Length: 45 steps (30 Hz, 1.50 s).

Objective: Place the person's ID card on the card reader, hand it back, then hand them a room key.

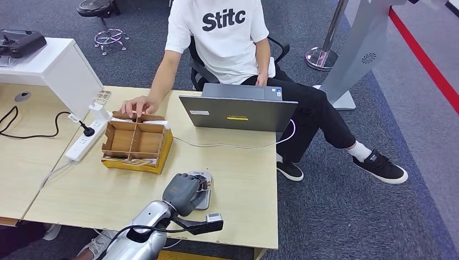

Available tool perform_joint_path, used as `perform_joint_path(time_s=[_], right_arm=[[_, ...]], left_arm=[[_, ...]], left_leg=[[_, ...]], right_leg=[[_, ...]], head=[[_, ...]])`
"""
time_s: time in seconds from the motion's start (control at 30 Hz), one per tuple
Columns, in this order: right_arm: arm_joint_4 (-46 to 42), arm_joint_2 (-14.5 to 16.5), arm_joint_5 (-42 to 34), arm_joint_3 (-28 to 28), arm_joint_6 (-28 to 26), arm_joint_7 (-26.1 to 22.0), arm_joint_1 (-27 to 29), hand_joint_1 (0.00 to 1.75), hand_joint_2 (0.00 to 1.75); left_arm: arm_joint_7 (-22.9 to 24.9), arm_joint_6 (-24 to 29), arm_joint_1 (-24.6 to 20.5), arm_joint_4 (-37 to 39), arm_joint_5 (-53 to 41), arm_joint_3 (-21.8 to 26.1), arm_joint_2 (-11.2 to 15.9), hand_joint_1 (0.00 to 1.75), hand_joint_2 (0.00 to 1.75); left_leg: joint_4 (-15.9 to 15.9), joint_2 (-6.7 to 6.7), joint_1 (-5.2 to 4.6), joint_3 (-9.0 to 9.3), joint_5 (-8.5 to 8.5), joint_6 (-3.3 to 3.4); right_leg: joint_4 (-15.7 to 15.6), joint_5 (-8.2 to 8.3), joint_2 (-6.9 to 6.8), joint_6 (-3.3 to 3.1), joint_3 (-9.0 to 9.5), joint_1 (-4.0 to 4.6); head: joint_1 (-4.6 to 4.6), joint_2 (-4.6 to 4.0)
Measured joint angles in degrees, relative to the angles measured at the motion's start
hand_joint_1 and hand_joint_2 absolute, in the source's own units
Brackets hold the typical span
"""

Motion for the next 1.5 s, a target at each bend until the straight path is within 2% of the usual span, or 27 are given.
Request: perform_joint_path(time_s=[0.13,0.27,0.37,0.47,0.67,0.9,1.17,1.5], right_arm=[[0.01,-0.01,0.33,-0.06,-0.14,0.97,0.02,0.0,1.75],[0.02,0.0,0.35,-0.4,-0.57,1.21,0.1,0.0,1.75],[0.02,-0.01,0.53,-0.81,-0.85,1.13,0.21,0.0,1.75],[0.02,-0.01,1.03,-0.97,-0.86,0.96,0.28,0.0,1.75],[0.02,-0.01,1.66,-0.98,-0.8,1.09,0.29,0.0,1.75],[0.02,-0.01,2.12,-1.12,-0.75,1.18,0.29,0.0,1.75],[0.02,-0.01,2.15,-1.21,-0.65,1.18,0.28,0.0,1.75],[0.02,-0.01,2.05,-1.27,-0.63,1.18,0.27,0.0,1.75]], left_arm=[[0.47,0.67,-0.17,0.58,-0.26,0.0,-0.02,1.75,1.75],[0.55,6.66,0.06,-0.08,0.46,0.27,0.02,1.75,1.75],[0.7,10.67,0.55,-3.58,2.13,1.73,0.32,1.75,1.75],[0.96,12.32,0.23,-8.39,3.41,4.38,1.43,1.75,1.75],[1.16,12.45,-1.24,-15.55,4.27,10.43,5.01,1.75,1.75],[0.99,12.39,-1.4,-17.79,4.9,15.51,7.84,1.75,1.75],[0.97,12.44,-1.29,-17.81,5.33,17.46,9.08,1.75,1.75],[0.93,12.44,-1.28,-17.81,5.35,17.8,9.2,1.75,1.75]], left_leg=[[0.0,0.0,0.0,0.02,0.02,0.03],[0.0,-0.01,0.0,0.02,0.05,0.03],[0.0,-0.02,0.01,-0.02,0.08,0.03],[0.0,-0.01,0.01,-0.03,0.09,0.04],[-0.01,-0.01,0.03,-0.03,0.1,0.03],[-0.01,-0.02,0.02,-0.07,0.1,0.03],[-0.01,-0.02,0.01,-0.07,0.1,0.03],[-0.01,-0.02,0.02,-0.07,0.1,0.03]], right_leg=[[0.0,0.03,0.0,0.04,0.02,0.0],[0.01,0.04,-0.02,0.05,0.02,0.0],[0.02,0.06,-0.02,0.04,0.0,0.01],[0.02,0.06,-0.01,0.03,-0.03,0.01],[0.04,0.06,-0.01,0.03,-0.04,0.02],[0.03,0.06,-0.01,0.03,-0.05,0.01],[0.03,0.06,-0.02,0.03,-0.06,0.01],[0.03,0.06,-0.01,0.03,-0.06,0.01]], head=[[0.0,0.0],[0.01,0.0],[0.01,0.0],[0.01,0.0],[0.0,0.0],[0.01,0.0],[0.01,0.0],[0.0,0.0]])
